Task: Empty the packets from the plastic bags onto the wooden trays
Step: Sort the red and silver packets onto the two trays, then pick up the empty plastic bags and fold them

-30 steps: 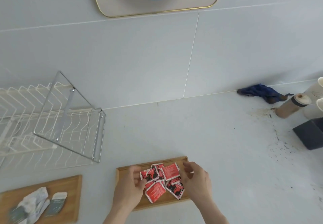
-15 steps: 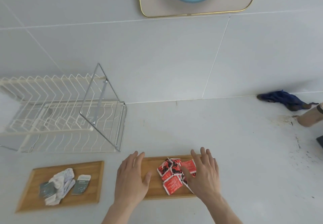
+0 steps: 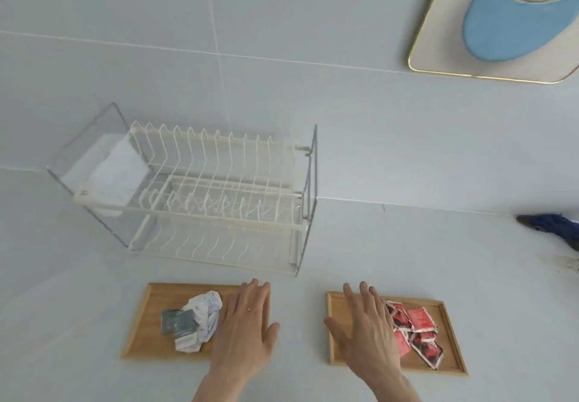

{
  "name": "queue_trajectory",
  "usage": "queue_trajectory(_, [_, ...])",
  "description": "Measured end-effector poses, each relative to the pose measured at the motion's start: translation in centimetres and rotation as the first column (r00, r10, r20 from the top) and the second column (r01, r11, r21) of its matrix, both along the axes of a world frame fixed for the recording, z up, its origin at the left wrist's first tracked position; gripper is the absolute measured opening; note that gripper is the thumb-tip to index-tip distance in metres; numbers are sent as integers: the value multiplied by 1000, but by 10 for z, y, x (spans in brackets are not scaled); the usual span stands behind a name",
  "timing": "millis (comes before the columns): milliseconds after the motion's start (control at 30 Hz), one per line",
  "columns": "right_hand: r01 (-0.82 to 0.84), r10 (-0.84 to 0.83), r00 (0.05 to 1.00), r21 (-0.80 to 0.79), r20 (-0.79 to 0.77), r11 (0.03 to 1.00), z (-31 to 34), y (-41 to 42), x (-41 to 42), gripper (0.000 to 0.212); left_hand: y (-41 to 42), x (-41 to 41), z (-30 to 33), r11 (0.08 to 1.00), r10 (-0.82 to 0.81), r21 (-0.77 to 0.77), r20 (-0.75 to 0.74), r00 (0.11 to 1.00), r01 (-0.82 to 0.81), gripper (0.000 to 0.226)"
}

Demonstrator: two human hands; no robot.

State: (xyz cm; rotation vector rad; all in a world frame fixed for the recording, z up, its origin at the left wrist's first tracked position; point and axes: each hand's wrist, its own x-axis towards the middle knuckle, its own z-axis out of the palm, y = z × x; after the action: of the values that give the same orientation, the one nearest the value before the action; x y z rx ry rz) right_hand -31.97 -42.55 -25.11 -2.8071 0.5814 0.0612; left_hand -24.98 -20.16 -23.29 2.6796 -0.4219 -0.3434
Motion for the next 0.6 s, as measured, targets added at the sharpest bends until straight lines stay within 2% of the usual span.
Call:
queue_trajectory(200, [-101,104,994,67,-40,993,1,136,49,66,143,34,-1,982,181,-58,23,983,-179,63])
queue_trajectory(367, [-199,201,980,148,1,969,8,240,87,42,249,56,-6,929,366,-83,77,927,-360,48])
queue_trajectory(500, [-240,241,970,233,24,942,19,305,112,35,303,69,-8,810,565,-222,49,824,-543,41])
queue_trajectory(600, [-289,297,955,264,13,920,23,342,131,38,333,78,-11,661,731,-275,27,681,-698,44])
